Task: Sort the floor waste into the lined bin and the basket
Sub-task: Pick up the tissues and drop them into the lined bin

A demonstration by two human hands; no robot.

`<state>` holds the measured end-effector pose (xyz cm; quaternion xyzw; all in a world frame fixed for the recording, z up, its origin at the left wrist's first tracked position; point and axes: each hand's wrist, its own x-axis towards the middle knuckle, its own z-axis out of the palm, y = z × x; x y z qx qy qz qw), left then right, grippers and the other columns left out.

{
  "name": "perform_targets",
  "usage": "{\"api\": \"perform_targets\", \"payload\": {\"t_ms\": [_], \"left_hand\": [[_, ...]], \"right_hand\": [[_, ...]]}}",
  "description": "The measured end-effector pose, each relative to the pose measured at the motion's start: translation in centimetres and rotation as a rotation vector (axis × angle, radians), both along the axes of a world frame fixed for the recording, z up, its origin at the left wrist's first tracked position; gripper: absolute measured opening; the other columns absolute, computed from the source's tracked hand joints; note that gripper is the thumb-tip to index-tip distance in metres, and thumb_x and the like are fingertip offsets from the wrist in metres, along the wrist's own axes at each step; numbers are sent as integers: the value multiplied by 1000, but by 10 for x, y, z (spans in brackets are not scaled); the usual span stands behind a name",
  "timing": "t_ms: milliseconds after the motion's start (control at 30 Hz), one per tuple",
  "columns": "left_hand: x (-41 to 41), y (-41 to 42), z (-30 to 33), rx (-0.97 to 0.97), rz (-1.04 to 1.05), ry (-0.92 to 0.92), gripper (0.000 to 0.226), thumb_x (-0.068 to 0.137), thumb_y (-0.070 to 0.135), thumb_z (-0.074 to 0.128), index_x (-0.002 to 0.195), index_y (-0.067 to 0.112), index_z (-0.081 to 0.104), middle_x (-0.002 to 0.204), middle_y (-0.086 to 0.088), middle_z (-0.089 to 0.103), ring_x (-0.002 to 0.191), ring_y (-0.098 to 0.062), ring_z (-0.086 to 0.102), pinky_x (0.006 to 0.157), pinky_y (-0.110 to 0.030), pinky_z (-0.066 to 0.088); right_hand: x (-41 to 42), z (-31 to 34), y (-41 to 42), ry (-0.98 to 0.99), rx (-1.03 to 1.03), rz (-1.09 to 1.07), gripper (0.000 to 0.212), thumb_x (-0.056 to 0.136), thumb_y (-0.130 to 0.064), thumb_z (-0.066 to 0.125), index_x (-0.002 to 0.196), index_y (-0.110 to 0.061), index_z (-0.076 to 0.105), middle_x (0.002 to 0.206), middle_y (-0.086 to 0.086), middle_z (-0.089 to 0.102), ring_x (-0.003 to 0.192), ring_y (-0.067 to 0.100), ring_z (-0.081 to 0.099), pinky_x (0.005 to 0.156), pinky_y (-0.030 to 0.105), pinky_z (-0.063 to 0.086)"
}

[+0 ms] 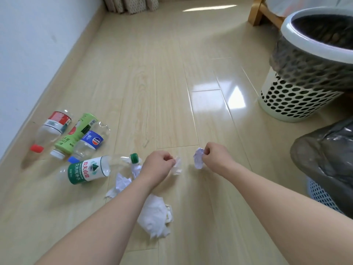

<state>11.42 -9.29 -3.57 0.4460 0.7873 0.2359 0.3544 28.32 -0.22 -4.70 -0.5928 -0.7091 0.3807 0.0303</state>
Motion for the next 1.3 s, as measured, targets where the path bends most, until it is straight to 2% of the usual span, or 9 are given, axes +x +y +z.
{"api": "perform_targets", "payload": {"t_ms": [67,200,333,467,567,667,867,1067,1300], "left_hand": [[-1,-4,20,21,93,-140,19,86,15,67,67,14,66,61,1,55,58,-13,47,56,-24,35],[10,-12,68,-14,45,-60,10,84,12,67,75,8,69,55,2,48,48,-11,39,47,-21,30],[25,-8,120,6,27,-60,10,84,10,64,75,6,65,65,-5,53,56,-18,44,57,-24,38],[54,4,181,124,4,-286,9,87,3,61,80,-1,61,77,-19,68,66,-26,65,72,-37,58],[96,14,224,182,-45,-493,5,88,-1,61,85,-2,57,82,-21,70,69,-31,68,66,-33,61],[147,27,247,199,-95,-584,10,87,-2,63,87,1,54,86,-22,68,66,-29,68,60,-31,60],[266,55,238,165,-223,-484,11,86,-6,59,82,4,54,82,-17,63,62,-27,69,64,-36,61],[364,70,197,58,-311,-328,8,86,0,58,86,6,63,86,-18,66,73,-27,65,74,-40,61],[317,88,197,167,-192,-181,14,83,10,48,85,15,61,86,-9,64,79,-26,66,80,-49,58]], "right_hand": [[11,22,-7,52,5,-48,12,84,-11,44,74,-17,45,81,4,56,67,23,50,51,25,34],[41,81,-17,106,70,-23,6,82,-12,47,77,-15,49,82,7,60,64,21,47,54,25,36],[83,144,-18,63,155,17,5,83,-16,49,80,-14,53,82,8,64,61,19,50,55,26,40],[137,201,-16,43,292,3,8,87,-16,52,95,-18,54,86,2,61,71,16,58,59,28,47],[183,235,-15,45,336,-47,28,91,-19,54,119,-20,48,94,0,58,83,18,58,66,27,45],[228,252,-13,-28,346,-121,23,95,-20,54,117,-16,58,101,3,62,87,16,58,69,24,43],[314,240,-21,-163,340,-393,12,96,-19,48,100,-15,58,108,10,64,93,26,57,75,30,43],[374,198,-44,-205,210,-468,24,93,-19,48,111,-12,63,112,10,64,103,29,60,79,31,49],[339,210,-21,-25,584,-502,37,89,-13,45,124,-13,57,125,8,56,115,28,49,102,43,43]]}}
